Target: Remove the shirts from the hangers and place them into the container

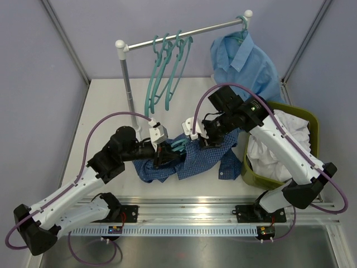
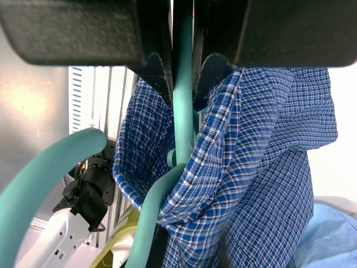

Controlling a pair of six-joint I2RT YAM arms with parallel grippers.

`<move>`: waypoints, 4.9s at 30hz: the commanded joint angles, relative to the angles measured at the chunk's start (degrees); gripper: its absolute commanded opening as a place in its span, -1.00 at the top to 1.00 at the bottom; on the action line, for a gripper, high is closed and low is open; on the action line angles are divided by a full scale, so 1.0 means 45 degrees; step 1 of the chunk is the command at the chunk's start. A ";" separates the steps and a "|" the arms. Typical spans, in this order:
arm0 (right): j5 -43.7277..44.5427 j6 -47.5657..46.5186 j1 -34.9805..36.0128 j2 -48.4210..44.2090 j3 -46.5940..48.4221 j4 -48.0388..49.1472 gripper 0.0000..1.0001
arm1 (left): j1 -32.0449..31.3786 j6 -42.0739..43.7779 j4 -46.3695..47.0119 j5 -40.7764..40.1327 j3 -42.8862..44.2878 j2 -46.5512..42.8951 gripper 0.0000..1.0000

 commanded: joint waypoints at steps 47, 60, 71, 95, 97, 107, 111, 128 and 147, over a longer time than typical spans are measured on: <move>0.0804 0.5219 -0.1721 -0.0283 -0.0063 0.0961 1.00 | -0.0249 -0.8271 -0.1544 -1.0026 -0.0662 0.0195 0.35; 0.3459 0.2568 -0.1819 -0.1143 -0.0220 -0.0442 1.00 | -0.0152 -0.5791 -0.6051 -1.4260 0.1134 -0.1851 1.00; -0.0289 0.0376 -0.1897 -0.1651 0.0562 -0.2281 1.00 | 0.0063 -0.5146 -0.6563 -1.4772 0.0764 -0.1542 1.00; -0.5254 0.5196 -0.4162 0.0146 -0.0239 0.1214 1.00 | 0.0200 -0.5049 -0.4706 -1.1823 -0.1346 -0.4548 -0.32; -0.4102 0.5647 -0.4162 0.0127 -0.0356 0.1839 1.00 | 0.0200 -0.4136 -0.4764 -1.1065 -0.1054 -0.4917 -0.41; -0.3143 0.2007 -0.3580 0.0594 -0.0162 -0.0344 1.00 | 0.0200 -0.0069 -0.4687 -0.6805 -0.0507 -0.6621 -0.97; -0.0594 0.0455 -0.1555 0.0634 -0.0491 -0.1168 1.00 | 0.0200 0.1491 -0.4570 -0.5089 -0.0134 -0.5548 -0.98; -0.0895 -0.0230 0.0349 0.1533 0.0893 -0.2007 1.00 | 0.0200 0.2414 -0.1719 -0.1081 -0.1502 -0.3065 -0.33; -0.0523 0.5430 -0.2187 0.0228 0.1265 0.1310 -0.99 | 0.0200 -0.2403 -0.0082 -0.2230 -0.2555 -0.2888 1.00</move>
